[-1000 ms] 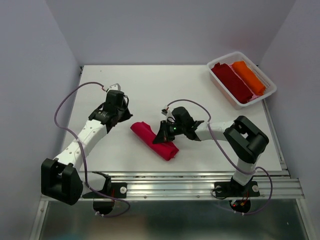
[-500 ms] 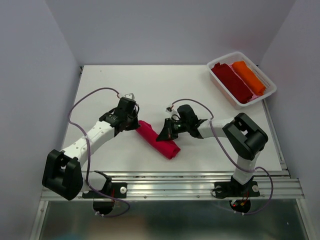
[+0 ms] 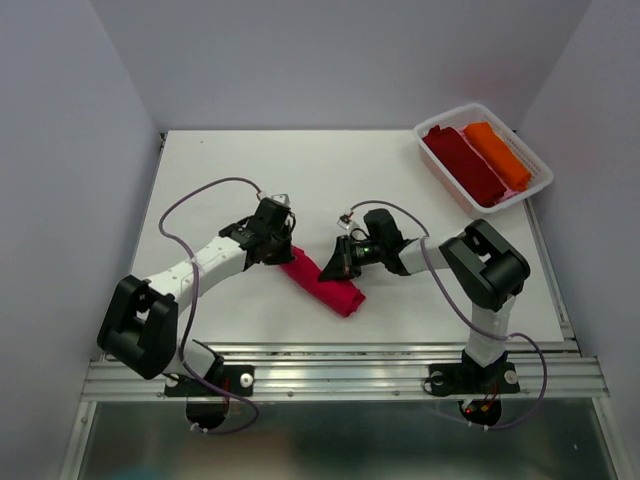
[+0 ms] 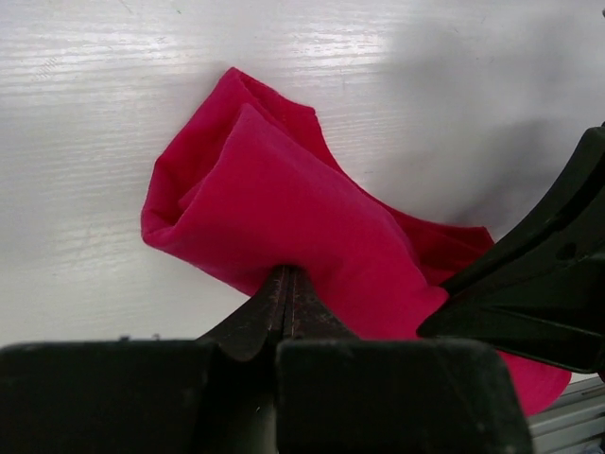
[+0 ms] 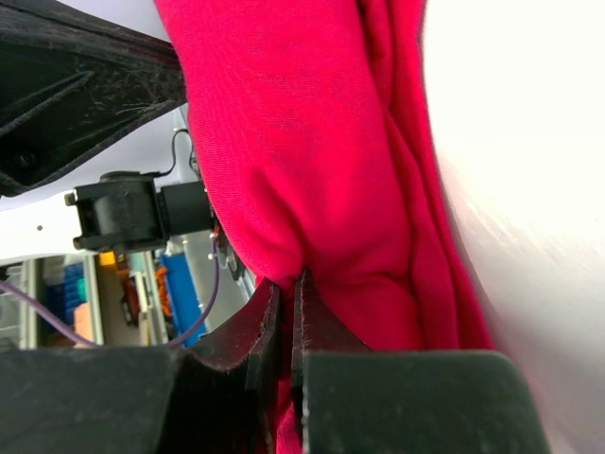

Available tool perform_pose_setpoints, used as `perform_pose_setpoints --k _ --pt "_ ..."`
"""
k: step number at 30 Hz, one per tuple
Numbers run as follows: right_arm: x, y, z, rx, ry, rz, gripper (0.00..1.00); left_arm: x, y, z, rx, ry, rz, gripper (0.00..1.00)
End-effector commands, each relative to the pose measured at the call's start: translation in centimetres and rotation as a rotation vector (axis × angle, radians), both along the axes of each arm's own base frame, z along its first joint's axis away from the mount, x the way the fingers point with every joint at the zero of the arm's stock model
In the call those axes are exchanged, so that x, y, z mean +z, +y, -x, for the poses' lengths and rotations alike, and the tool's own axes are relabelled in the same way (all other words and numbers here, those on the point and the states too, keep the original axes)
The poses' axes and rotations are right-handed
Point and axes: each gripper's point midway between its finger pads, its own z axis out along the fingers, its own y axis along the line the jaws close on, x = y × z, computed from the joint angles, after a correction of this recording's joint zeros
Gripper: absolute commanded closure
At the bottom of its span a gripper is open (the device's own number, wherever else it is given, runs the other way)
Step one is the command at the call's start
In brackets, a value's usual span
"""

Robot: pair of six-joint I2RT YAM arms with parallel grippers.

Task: Roll the t-shirts
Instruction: Roll the T-shirt to the center of the board.

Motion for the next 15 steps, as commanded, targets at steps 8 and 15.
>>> perform_pose_setpoints --k 8,15 --pt "0.1 -1.1 0.1 0.049 0.023 -0.065 0.99 2.0 -3.3 -2.0 -0.058 -0.062 0.038 1.00" --pt "0.1 -1.7 -0.8 0.009 0.009 -0.055 0.99 -0.3 -4.3 -2.7 -0.050 -0.043 0.041 1.00"
